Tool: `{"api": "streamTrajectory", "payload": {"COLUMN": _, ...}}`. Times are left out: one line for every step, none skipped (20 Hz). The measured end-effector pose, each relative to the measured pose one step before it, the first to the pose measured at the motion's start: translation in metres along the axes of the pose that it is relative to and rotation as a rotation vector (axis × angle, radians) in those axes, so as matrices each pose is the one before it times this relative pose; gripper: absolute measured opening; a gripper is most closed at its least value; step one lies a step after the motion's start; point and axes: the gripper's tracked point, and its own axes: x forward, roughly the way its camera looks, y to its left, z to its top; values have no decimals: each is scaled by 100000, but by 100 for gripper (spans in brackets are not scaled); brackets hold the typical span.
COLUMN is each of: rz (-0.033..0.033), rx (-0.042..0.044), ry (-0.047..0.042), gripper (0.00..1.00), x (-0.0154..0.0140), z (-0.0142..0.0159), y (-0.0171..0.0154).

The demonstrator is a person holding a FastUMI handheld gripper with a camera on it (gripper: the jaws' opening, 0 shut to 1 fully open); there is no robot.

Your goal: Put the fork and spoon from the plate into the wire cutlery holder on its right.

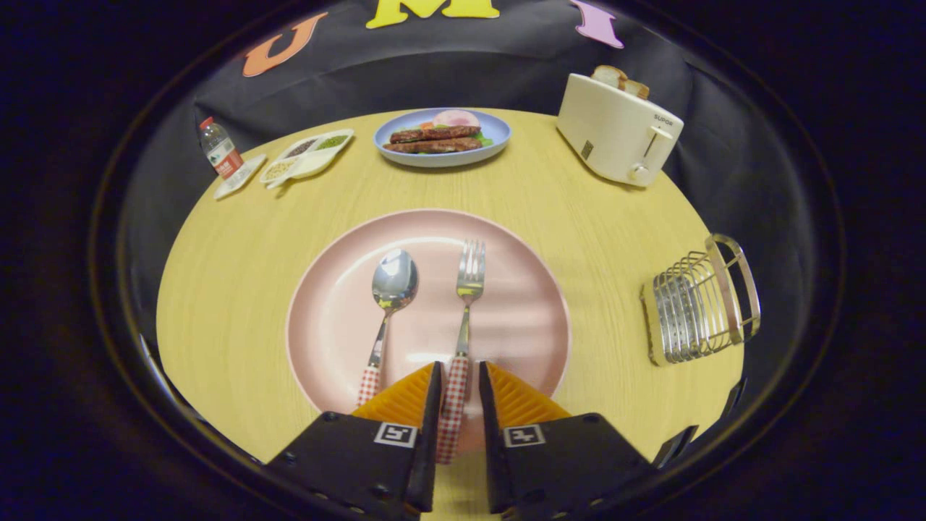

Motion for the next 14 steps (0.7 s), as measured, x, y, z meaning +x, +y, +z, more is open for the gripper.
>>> {"api": "streamTrajectory", "payload": {"rz": -313, "rx": -689, "ry": 584, "gripper": 18, "x": 44, "z": -40, "y": 86}}
{"api": "streamTrajectory", "payload": {"rz": -1000, "rx": -976, "ry": 396, "gripper": 17, "x": -26, "z": 216, "y": -178}}
{"api": "streamTrajectory", "payload": {"rz": -225, "rx": -935, "ry": 495, "gripper": 10, "x": 81, "z": -17, "y": 156}}
{"api": "streamTrajectory", "payload": {"rz": -707, "rx": -617, "ry": 750, "gripper": 10, "x": -356, "z": 127, "y": -55}}
{"api": "streamTrajectory", "payload": {"rz": -383, "rx": 152, "ry": 358, "gripper": 6, "x": -17, "z": 16, "y": -93}}
{"api": "streamTrajectory", "payload": {"rz": 1569, "rx": 264, "ry": 192, "gripper": 6, "x": -556, "z": 208, "y": 207}}
{"api": "streamTrajectory", "payload": {"rz": 1355, "rx": -98, "ry": -54, "gripper": 6, "x": -538, "z": 151, "y": 151}}
{"api": "streamTrajectory", "payload": {"rz": 810, "rx": -528, "ry": -616, "gripper": 6, "x": -722, "z": 347, "y": -7}}
{"api": "streamTrajectory", "payload": {"rz": 1518, "rx": -1002, "ry": -1465, "gripper": 6, "x": -865, "z": 418, "y": 168}}
{"api": "streamTrajectory", "payload": {"rz": 907, "rx": -1219, "ry": -1927, "gripper": 6, "x": -966, "z": 581, "y": -47}}
{"api": "streamTrajectory", "payload": {"rz": 1050, "rx": -995, "ry": -1804, "gripper": 6, "x": -1027, "z": 555, "y": -188}}
{"api": "streamTrajectory", "payload": {"rz": 1622, "rx": -234, "ry": -1104, "gripper": 6, "x": -1167, "z": 488, "y": -72}}
{"api": "streamTrajectory", "payload": {"rz": 1502, "rx": -387, "ry": -451, "gripper": 6, "x": -1239, "z": 404, "y": -197}}
{"api": "streamTrajectory", "payload": {"rz": 1084, "rx": -311, "ry": -1256, "gripper": 6, "x": -1218, "z": 623, "y": -303}}
